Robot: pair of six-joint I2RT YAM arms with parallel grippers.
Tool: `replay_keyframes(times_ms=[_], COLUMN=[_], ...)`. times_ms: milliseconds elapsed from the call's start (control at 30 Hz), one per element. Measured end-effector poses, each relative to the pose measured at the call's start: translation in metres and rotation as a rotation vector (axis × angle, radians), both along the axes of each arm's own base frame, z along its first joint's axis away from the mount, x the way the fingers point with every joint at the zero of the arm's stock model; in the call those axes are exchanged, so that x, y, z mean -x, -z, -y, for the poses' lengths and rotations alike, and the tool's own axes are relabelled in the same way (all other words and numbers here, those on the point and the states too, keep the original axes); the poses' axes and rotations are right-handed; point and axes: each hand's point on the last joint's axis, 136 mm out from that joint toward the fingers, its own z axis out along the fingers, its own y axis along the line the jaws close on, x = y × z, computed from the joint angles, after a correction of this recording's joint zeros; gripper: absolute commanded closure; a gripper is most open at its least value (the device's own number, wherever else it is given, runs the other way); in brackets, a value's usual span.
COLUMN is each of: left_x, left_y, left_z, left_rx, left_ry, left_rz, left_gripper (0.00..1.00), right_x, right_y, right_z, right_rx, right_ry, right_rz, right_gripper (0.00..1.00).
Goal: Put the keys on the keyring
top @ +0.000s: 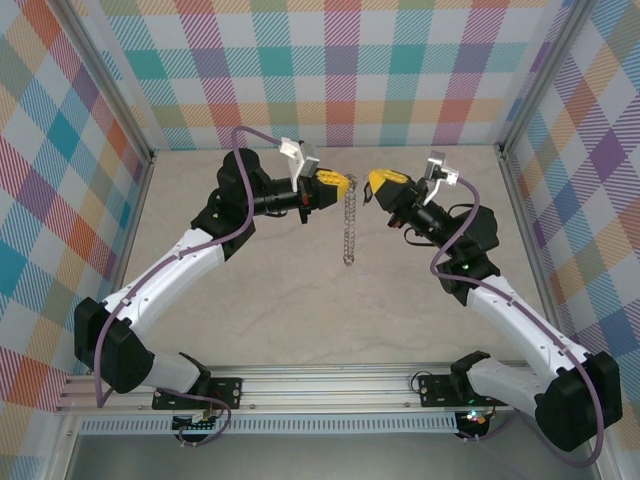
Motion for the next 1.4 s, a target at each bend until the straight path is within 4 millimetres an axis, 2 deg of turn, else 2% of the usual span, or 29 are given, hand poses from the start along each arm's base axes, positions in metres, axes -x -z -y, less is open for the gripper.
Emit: replay_keyframes(times_ms=[467, 867, 1400], left_x=[0.000, 0.000, 0.000], left_y=[0.000, 0.000, 0.001], left_z=[0.000, 0.000, 0.001], left_rx=[0.000, 0.000, -0.002], left_ry=[-0.003, -0.002, -0.006], left_rz=[0.000, -0.001, -0.004], left_gripper=[1.00, 1.00, 1.00], right_x=[-0.007, -0.009, -0.019], right_y=[0.020, 0.009, 0.012], right_z=[-0.021, -0.025, -0.024], right_rx=[0.038, 0.026, 0.023], right_ry=[-0.060, -0.069, -0.035], right_rz=[-0.044, -0.016, -0.022], right_gripper=[1.00, 1.00, 1.00])
